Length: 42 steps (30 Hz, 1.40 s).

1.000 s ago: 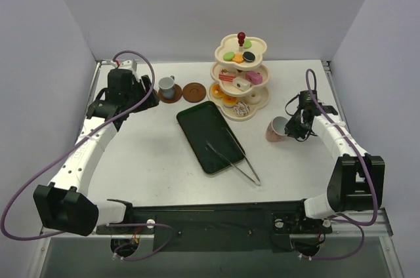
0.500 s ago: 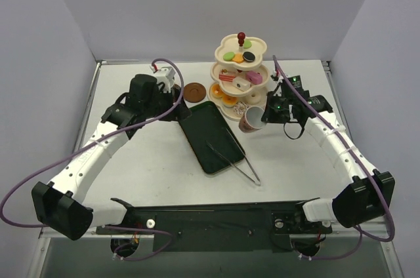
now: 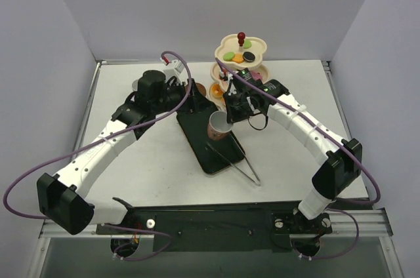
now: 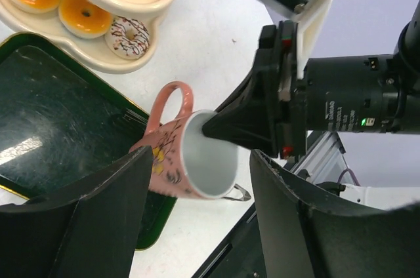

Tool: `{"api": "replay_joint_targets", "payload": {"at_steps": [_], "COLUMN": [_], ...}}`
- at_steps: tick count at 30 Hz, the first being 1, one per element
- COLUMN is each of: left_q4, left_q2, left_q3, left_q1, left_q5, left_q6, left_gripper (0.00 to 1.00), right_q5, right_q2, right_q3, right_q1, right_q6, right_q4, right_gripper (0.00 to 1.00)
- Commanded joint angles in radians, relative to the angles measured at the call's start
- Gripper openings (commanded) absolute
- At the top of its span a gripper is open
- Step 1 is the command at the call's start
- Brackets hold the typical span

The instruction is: Serve the afternoon tea

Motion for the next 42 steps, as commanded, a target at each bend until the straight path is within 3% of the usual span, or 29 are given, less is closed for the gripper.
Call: {"api": "replay_joint_targets", "payload": {"at_steps": [1,6,16,18,21,22,25,27,29,32,34,37,42], "left_q4": [0.031,-0.122,-0.228,-0.233,-0.242,-0.254,-0.280,-0.285,-0.282,-0.279,-0.281,-0.268,-0.245], "left_q2": [0.026,0.064,0.130,0.141,0.152,0.155,0.159,0.156,0.149,0.138,0.133,0.118,0.092], "left_q3": [0.012,0.061,0.135,0.143,0.144,0.147,0.161,0.162,0.158,0.150,0.144,0.127,0.080], "left_q1": [-0.030,-0.070,-0.148,-0.167,-0.181,-0.184,-0.193,-0.196,-0.196,-0.196,-0.193,-0.167,-0.078], "left_q5": [0.001,-0.113,-0.298,-0.321,-0.360,-0.373,-0.404,-0.410,-0.418,-0.435,-0.450,-0.446,-0.394], "left_q6": [0.020,0.122,0.191,0.195,0.182,0.177,0.183,0.194,0.197,0.206,0.211,0.220,0.252], "left_gripper": [0.71,0.71,0.64,0.58,0.31,0.27,0.03,0.00,0.00,0.00,0.00,0.00,0.00], "right_q5": [0.048,0.072,0.103,0.109,0.117,0.120,0.145,0.158,0.168,0.172,0.203,0.214,0.185], "right_q2": [-0.002,0.003,0.012,0.017,0.023,0.028,0.029,0.029,0.026,0.026,0.012,-0.020,-0.136], "right_q3": [0.113,0.147,0.184,0.193,0.205,0.208,0.208,0.207,0.205,0.202,0.191,0.164,0.055], "right_q1": [0.042,0.071,0.132,0.137,0.142,0.143,0.146,0.146,0.146,0.145,0.140,0.113,0.051], "right_q6": [-0.042,-0.061,-0.114,-0.122,-0.127,-0.128,-0.122,-0.119,-0.113,-0.102,-0.090,-0.055,-0.009], "right_q4": [-0.052,-0.065,-0.075,-0.078,-0.083,-0.088,-0.094,-0.095,-0.095,-0.094,-0.092,-0.088,-0.014], "right_gripper": [0.00,0.00,0.00,0.00,0.00,0.00,0.00,0.00,0.05,0.29,0.39,0.47,0.50]}}
